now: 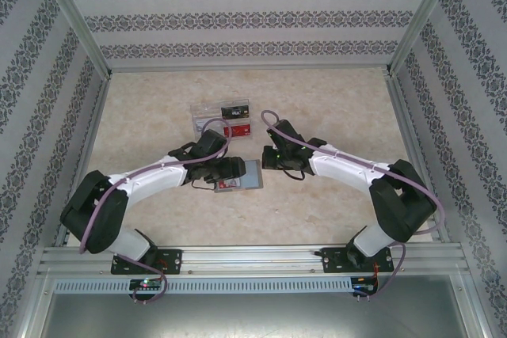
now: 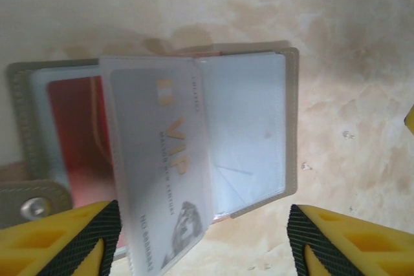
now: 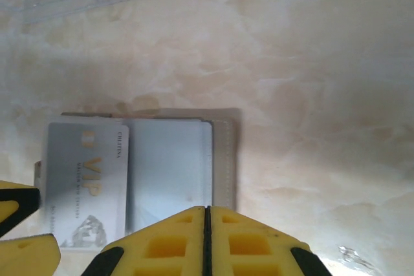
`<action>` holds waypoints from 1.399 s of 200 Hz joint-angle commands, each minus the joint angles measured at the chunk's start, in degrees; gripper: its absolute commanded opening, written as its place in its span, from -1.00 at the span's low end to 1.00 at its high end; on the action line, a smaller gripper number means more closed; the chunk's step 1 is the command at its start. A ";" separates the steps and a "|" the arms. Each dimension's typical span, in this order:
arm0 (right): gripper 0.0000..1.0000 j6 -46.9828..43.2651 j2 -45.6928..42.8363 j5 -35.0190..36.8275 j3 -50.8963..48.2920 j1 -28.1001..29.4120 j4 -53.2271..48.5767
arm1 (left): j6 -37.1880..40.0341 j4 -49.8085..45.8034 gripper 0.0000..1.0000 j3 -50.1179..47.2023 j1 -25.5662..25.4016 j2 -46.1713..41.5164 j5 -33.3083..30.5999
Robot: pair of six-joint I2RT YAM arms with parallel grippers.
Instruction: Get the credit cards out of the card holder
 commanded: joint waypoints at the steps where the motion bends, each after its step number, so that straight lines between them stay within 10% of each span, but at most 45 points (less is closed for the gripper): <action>1: -1.00 -0.97 2.35 -4.59 3.19 1.76 1.28 | 1.15 -3.49 0.30 -1.71 1.64 -1.77 -2.63; 98: -1.00 6.56 12.99 -18.21 6.61 2.65 8.28 | 1.42 -2.00 -0.48 -1.87 1.61 3.58 -1.67; 280: -0.63 8.94 20.17 -22.28 8.52 2.85 8.99 | 0.59 -1.37 -0.60 -4.15 1.76 4.15 -0.83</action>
